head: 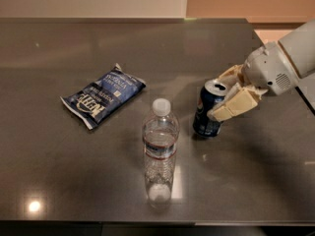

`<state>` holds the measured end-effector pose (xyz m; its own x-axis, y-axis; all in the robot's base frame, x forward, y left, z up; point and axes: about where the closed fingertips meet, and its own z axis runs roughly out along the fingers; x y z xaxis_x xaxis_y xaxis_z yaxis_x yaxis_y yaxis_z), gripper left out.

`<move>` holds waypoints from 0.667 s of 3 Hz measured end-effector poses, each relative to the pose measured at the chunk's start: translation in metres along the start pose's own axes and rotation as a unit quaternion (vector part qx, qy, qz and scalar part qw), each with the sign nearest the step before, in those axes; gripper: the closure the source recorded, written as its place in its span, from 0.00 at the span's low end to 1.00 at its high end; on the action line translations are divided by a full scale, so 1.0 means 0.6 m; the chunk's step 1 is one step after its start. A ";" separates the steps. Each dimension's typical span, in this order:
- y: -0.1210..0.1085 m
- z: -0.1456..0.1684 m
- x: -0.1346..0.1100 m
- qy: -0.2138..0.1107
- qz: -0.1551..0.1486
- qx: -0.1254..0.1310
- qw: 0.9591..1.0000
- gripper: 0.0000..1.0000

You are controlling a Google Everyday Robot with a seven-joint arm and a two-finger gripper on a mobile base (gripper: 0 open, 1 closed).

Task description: Move pepsi can near water bottle

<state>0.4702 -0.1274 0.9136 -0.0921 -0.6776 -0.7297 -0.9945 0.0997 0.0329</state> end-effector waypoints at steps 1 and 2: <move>0.058 0.034 -0.010 0.007 -0.027 -0.030 0.999 1.00; 0.099 0.054 -0.020 0.013 -0.054 -0.042 0.998 0.83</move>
Offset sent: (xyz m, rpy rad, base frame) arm -0.0830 0.0509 -0.0168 -0.0358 -0.0378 0.1964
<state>0.4138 -0.0900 0.9021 0.0151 -0.6994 -0.7146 -0.9993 -0.0356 0.0138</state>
